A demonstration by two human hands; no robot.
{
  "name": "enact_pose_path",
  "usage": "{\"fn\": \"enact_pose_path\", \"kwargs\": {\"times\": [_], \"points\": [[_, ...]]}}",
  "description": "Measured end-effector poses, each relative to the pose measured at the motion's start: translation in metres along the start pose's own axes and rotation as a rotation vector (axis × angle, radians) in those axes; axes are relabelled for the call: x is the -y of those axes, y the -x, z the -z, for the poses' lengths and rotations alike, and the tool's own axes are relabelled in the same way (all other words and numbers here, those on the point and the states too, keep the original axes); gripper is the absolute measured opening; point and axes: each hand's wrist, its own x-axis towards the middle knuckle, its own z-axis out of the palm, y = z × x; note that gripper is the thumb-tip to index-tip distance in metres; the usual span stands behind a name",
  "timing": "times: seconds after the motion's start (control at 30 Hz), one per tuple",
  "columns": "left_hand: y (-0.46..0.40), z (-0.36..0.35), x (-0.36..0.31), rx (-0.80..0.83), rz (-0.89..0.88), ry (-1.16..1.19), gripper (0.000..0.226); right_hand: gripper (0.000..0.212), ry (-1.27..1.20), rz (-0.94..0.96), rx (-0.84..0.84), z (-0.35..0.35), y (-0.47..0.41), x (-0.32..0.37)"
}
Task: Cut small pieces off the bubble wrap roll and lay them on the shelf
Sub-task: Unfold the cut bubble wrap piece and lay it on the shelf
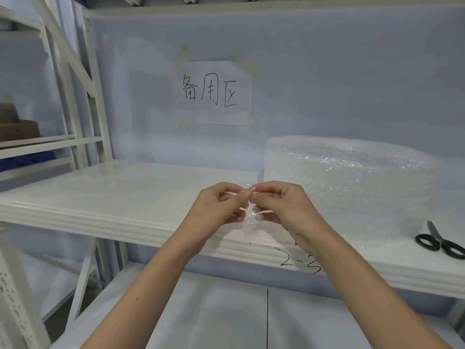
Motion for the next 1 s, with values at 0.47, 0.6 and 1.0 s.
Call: {"fn": "enact_pose_path", "kwargs": {"times": [0.47,0.6,1.0], "points": [[0.001,0.011,0.007,0.044,0.036,-0.051,0.008,0.012,-0.069,0.019,-0.015,-0.006,-0.013,-0.001],[0.0,0.017,0.008,0.034,0.039,-0.065,0.007,0.008,0.0,0.028,-0.007,-0.005,-0.02,-0.003],[-0.009,0.063,0.011,-0.329,-0.001,-0.103,0.017,0.023,-0.109,-0.104,0.037,-0.056,-0.078,-0.029]]}}
